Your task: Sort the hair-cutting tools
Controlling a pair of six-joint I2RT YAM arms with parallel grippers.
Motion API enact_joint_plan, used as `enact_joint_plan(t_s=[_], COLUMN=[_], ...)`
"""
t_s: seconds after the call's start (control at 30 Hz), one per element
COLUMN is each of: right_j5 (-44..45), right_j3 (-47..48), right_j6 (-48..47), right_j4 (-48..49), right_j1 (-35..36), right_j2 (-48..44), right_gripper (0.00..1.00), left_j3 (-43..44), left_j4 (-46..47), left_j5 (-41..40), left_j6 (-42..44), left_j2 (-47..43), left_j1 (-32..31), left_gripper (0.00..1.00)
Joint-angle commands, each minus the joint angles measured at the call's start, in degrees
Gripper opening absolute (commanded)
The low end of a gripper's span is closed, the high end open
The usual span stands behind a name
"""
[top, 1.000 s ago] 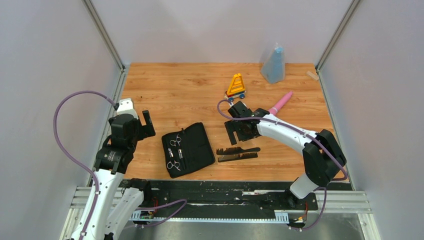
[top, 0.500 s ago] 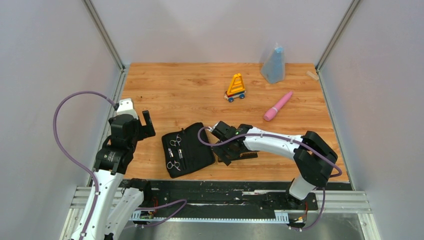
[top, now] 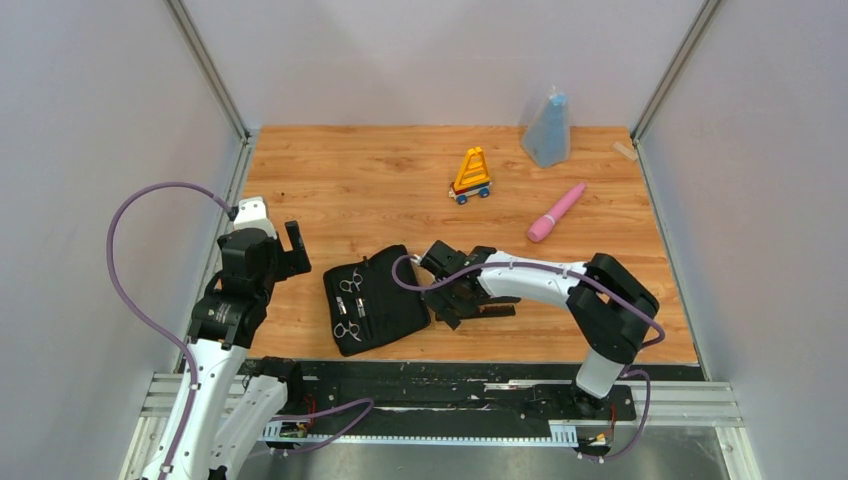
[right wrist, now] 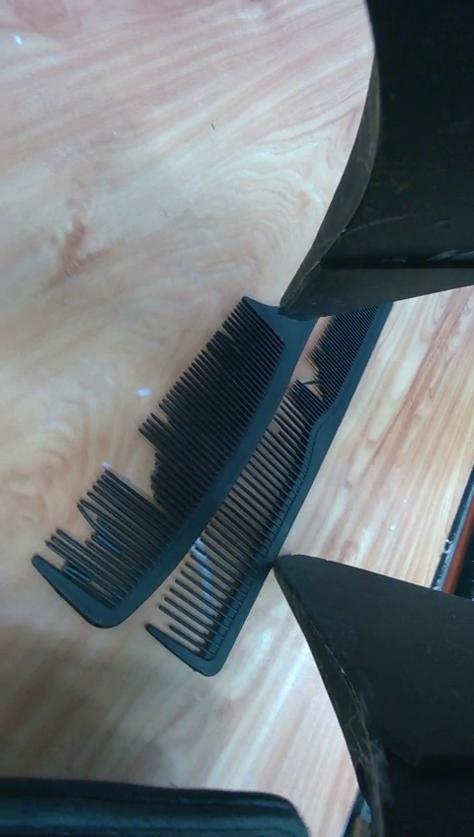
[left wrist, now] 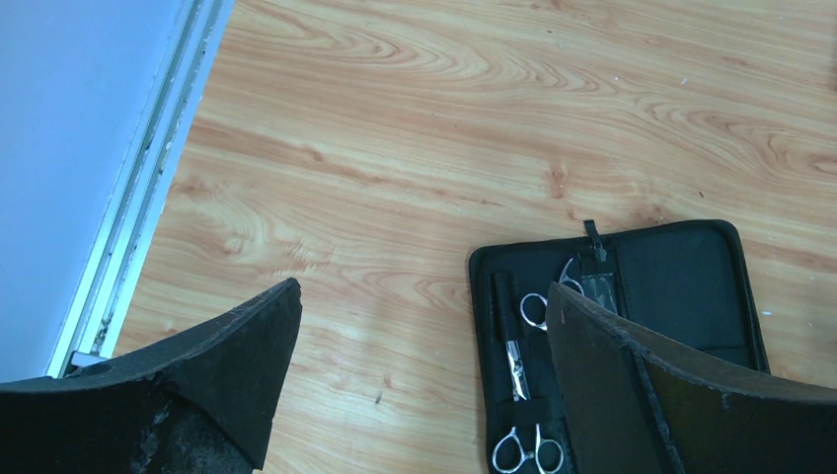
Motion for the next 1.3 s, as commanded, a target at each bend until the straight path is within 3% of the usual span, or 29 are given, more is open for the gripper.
enact_joint_plan(t_s=[0.0,0.27,0.5,0.73,0.93,1.27], right_j5=[4.4,11.3,6.26,-0.14,-2.74,-9.26], right_j3=[3.71,13.81,10.47,3.25,3.24,7.54], right_j6=[2.97,14.73,15.28,15.55,13.93,9.28], right_j4=[3.21,-3.44,-3.04,0.26,2.78,4.59], right_j1=[-4.47,-16.6,-16.91,-16.96,-16.95,-20.93], right_j2=[4.78,13.42,6.62,0.03,0.02,3.44], right_gripper=[0.93,0.93,0.93,0.8,0.63,0.62], left_j3=[-0.11,-0.12,-0.11,-0.11,-0.11,-0.2], left_j4=[1.97,1.95,1.86,1.88,1.79,1.86], left_j5=[0.11,0.07,-0.18,0.15,0.25,0.32], left_j6=[1.42,1.39,1.39,1.39,1.39,1.47], left_j2=[-0.02,0.63,0.69,0.69,0.61,0.43], left_j1=[0.31,0.31,0.3,0.31,0.31,0.31], left_gripper=[1.0,1.0,1.0,1.0,1.0,1.0])
